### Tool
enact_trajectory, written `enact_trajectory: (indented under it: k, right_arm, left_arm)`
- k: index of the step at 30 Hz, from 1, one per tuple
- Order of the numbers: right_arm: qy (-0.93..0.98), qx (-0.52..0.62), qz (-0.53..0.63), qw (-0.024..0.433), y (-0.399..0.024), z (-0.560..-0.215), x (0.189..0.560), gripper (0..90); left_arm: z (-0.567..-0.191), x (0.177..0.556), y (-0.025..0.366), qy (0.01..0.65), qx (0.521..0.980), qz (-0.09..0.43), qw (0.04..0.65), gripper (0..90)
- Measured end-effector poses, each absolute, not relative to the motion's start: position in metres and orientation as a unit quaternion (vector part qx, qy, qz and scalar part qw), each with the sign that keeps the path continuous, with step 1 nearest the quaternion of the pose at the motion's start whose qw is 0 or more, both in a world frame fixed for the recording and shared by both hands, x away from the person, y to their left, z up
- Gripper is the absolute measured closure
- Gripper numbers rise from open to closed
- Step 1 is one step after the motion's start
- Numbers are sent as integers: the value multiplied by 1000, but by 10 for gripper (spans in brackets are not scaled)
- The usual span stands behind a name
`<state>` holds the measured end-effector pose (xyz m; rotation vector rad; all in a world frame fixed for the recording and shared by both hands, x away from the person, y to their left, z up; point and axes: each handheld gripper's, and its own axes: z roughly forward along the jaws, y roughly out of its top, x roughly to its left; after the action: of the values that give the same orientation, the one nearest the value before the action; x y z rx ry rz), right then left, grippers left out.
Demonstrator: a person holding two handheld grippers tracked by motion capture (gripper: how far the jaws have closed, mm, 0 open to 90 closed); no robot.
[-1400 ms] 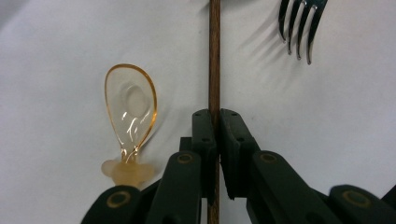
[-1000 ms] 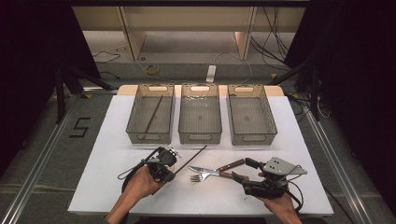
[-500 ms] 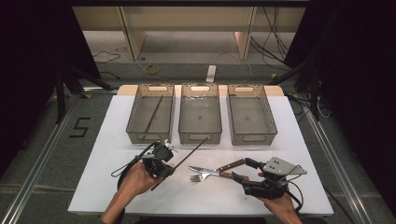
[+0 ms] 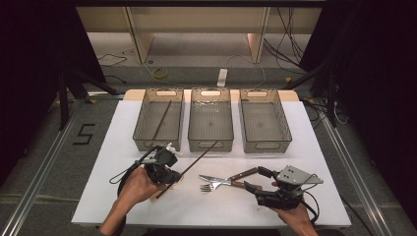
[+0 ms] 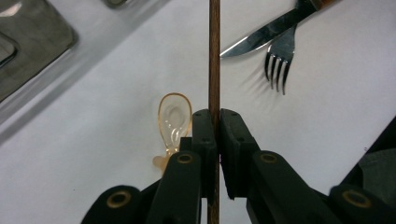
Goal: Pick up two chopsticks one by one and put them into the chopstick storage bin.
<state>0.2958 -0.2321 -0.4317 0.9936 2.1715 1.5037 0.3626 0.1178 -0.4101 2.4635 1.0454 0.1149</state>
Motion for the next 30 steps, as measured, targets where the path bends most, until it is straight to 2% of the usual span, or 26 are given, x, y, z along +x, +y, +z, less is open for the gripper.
enact_trajectory:
  k: [18,30]
  right_arm:
    - [759,350,526,159,-232,-432,296,290]
    - [758,350,527,157,-233,-433,297,290]
  left_arm:
    - [-384,363,129,382,881,73,272,846]
    - [-372,395,146,411,851,111,307,846]
